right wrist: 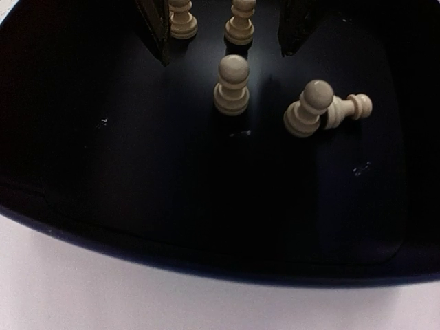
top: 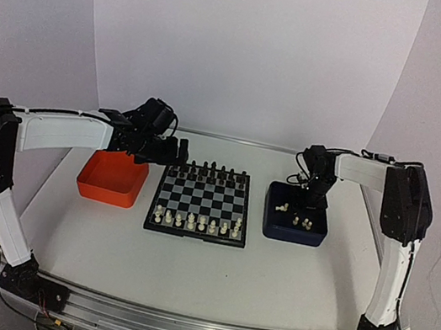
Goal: Set up the chess pieces on the board
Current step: Pick up the chess piece from the storage box, then place the chess piece on the chessboard.
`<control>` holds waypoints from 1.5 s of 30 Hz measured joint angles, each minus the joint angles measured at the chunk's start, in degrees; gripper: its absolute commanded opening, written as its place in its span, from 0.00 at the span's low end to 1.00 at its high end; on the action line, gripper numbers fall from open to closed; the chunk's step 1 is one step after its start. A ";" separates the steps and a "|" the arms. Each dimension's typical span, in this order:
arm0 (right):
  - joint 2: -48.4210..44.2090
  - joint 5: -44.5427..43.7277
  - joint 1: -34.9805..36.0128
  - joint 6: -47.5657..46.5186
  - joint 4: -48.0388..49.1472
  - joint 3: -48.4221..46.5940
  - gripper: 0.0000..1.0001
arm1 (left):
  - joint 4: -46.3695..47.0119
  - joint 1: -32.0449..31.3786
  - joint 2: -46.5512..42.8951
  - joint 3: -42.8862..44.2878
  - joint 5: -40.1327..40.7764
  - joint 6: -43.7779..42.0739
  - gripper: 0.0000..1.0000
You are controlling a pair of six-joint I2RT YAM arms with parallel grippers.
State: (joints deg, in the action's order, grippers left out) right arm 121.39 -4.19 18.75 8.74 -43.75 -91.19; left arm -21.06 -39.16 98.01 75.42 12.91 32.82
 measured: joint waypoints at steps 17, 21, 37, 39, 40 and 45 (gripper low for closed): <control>5.26 -0.39 -0.45 -2.03 1.07 -5.50 0.00 | 0.00 0.22 0.57 0.02 -0.91 0.07 1.00; 4.83 -1.38 -0.45 -2.38 1.18 -5.54 0.00 | 0.00 0.22 0.64 0.02 -1.13 0.11 1.00; -8.59 4.04 14.74 -8.43 3.06 -6.47 0.01 | 0.07 0.59 0.64 0.00 -1.17 0.28 1.00; -6.93 6.25 18.69 -9.65 3.08 -7.60 0.01 | 0.07 0.59 0.64 0.00 -1.19 0.30 1.00; -6.05 7.14 20.10 -10.17 3.08 -8.14 0.01 | 0.07 0.59 0.64 0.00 -1.19 0.31 1.00; -1.32 9.22 23.07 -12.39 2.77 -10.52 0.01 | 0.07 0.59 0.64 -0.21 -1.19 0.71 1.00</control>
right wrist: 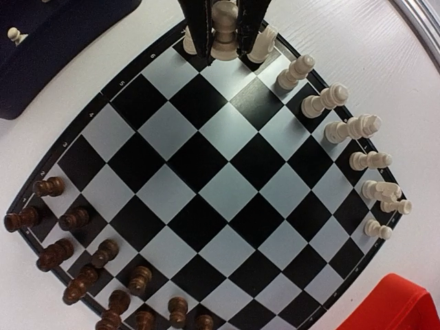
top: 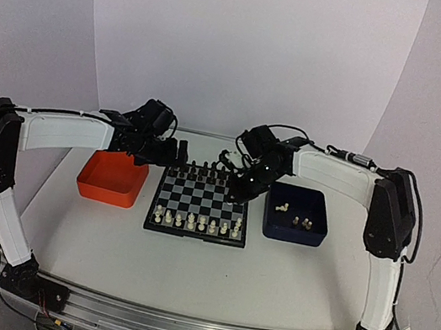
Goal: Set up the chess pieces on the board
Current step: Place the chess piece on the chessboard.
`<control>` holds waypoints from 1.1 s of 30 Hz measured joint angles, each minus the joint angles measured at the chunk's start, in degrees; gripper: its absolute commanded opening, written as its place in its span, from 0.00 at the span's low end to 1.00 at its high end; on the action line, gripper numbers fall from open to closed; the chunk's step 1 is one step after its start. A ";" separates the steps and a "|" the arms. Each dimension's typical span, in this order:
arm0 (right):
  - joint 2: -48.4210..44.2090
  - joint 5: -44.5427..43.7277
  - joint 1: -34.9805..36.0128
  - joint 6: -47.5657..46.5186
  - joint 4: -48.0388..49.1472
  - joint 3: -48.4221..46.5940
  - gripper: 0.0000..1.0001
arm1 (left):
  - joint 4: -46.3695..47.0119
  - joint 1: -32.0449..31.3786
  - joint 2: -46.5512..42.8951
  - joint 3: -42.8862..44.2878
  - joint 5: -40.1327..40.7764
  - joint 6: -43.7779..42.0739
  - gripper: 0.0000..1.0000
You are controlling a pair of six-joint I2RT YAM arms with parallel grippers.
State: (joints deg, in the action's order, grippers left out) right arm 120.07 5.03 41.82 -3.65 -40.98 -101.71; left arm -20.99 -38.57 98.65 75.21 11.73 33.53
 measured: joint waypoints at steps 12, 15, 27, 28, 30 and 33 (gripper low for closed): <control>6.67 -0.53 1.47 -2.50 -3.41 -3.67 0.03 | -0.02 0.00 -0.02 -1.10 0.16 1.04 1.00; 7.26 -0.78 1.59 -2.89 -4.35 -3.67 0.04 | -0.02 0.02 -0.02 -1.10 0.26 1.04 1.00; 8.48 0.46 1.62 -3.36 -5.87 -3.74 0.06 | -0.04 0.02 -0.02 -1.10 -0.06 1.01 1.00; 8.72 0.57 1.62 -3.31 -5.96 -3.74 0.06 | -0.04 0.02 -0.02 -1.10 -0.09 1.01 1.00; 9.04 0.69 1.62 -3.29 -6.12 -3.74 0.06 | -0.04 0.02 -0.02 -1.10 -0.13 1.02 1.00; 9.65 0.82 1.62 -3.05 -6.33 -3.98 0.07 | -0.07 0.02 -0.02 -1.10 -0.17 1.04 1.00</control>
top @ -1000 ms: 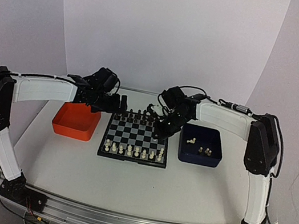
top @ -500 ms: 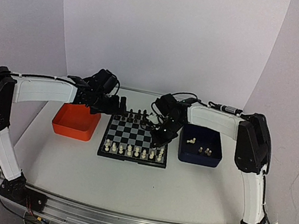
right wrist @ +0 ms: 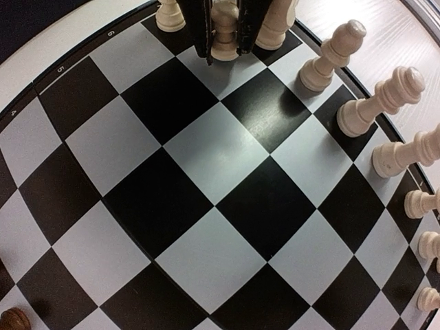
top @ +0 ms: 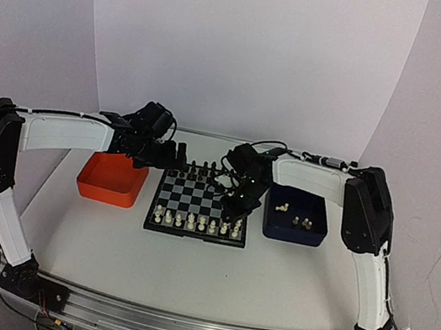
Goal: Set up the chess pieces on the board
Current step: Place the chess piece on the chessboard, then pick up the chess piece from the storage box.
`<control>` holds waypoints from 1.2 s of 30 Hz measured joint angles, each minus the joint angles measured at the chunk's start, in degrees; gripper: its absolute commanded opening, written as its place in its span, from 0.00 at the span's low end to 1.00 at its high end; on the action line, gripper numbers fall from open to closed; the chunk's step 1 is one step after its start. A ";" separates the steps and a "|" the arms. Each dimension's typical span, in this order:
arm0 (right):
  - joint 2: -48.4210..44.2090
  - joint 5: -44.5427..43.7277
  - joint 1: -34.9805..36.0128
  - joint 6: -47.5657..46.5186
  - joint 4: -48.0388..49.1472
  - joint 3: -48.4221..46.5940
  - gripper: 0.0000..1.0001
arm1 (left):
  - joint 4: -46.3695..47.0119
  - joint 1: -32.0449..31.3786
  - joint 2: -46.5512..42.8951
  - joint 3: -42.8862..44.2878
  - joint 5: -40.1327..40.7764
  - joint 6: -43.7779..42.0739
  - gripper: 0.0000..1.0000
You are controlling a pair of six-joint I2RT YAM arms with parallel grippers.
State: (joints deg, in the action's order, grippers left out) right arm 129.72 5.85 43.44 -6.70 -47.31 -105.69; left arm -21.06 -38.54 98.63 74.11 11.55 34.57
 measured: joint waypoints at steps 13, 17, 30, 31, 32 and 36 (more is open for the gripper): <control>1.32 0.76 0.00 1.78 -0.02 -1.29 0.35 | -0.04 0.00 0.00 0.00 0.00 0.23 1.00; 1.32 0.32 0.00 2.07 -0.07 -1.49 0.39 | -0.04 0.00 0.00 0.00 0.00 0.26 1.00; -3.07 -8.48 -0.01 3.35 -0.27 -4.92 0.66 | -0.04 0.00 -0.08 0.00 -0.02 0.20 1.00; -3.99 -9.92 -0.12 3.44 -0.29 -4.92 0.68 | -0.04 0.00 -0.14 0.00 -0.02 0.20 1.00; -4.98 -11.27 -0.38 3.65 -0.29 -4.91 0.70 | -0.04 0.00 -0.25 0.00 -0.02 0.20 1.00; -9.42 -13.57 -2.32 5.45 0.46 -3.24 0.72 | 0.00 0.00 -0.62 0.00 -0.02 0.20 1.00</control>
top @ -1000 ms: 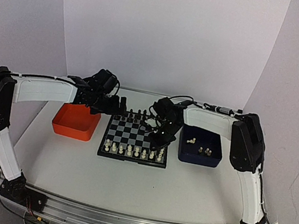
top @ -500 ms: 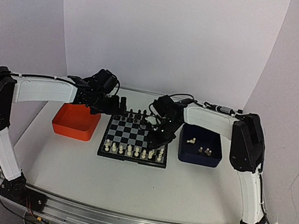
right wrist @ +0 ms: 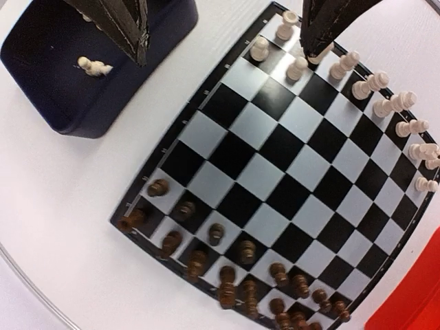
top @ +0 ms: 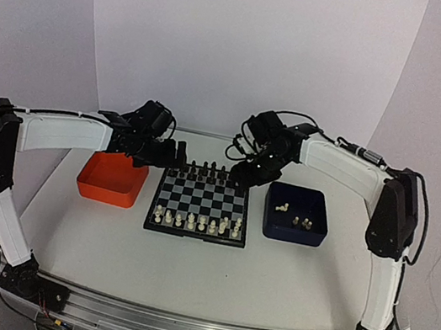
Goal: Set up the chess pieces on the board
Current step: Pick up the chess piece from the storage box.
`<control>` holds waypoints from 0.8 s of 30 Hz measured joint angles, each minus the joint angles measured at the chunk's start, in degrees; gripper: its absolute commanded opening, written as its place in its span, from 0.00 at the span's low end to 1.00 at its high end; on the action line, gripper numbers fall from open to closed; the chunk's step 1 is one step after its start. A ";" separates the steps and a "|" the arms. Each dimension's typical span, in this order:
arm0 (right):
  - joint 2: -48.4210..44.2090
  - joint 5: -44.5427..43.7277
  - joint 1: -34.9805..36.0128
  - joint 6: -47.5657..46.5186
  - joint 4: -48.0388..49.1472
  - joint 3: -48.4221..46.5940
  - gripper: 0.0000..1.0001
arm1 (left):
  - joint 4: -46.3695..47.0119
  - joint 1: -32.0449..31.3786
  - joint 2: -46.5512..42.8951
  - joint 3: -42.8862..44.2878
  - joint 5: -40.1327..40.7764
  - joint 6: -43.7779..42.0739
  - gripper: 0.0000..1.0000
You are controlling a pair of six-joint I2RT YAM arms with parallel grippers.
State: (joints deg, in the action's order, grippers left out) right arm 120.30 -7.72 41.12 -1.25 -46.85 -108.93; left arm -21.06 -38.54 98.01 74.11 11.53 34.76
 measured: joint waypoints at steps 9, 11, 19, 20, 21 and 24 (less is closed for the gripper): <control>-7.20 1.23 -15.56 4.56 1.92 12.63 0.67 | 0.00 0.03 -0.13 0.00 0.00 -0.20 1.00; -6.87 1.26 -17.34 4.68 1.72 14.46 0.62 | 0.00 0.04 -0.13 0.00 0.00 -0.20 1.00; 0.03 0.43 -17.65 4.65 3.41 13.86 0.42 | 0.00 0.09 -0.13 0.00 -0.44 -0.15 1.00; 1.05 0.36 -17.61 4.46 3.65 13.56 0.41 | 0.00 0.09 -0.13 0.00 -0.50 -0.15 1.00; 2.10 0.23 -17.61 4.28 3.82 13.10 0.38 | 0.00 0.09 -0.13 0.00 -0.51 -0.10 1.00; 4.19 -0.07 -17.61 4.17 4.30 12.34 0.22 | 0.01 0.09 -0.13 0.00 -0.55 0.10 1.00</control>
State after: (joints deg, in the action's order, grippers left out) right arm 124.49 -7.80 23.51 2.92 -42.54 -96.60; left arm -21.05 -38.46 97.89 74.11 10.98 34.86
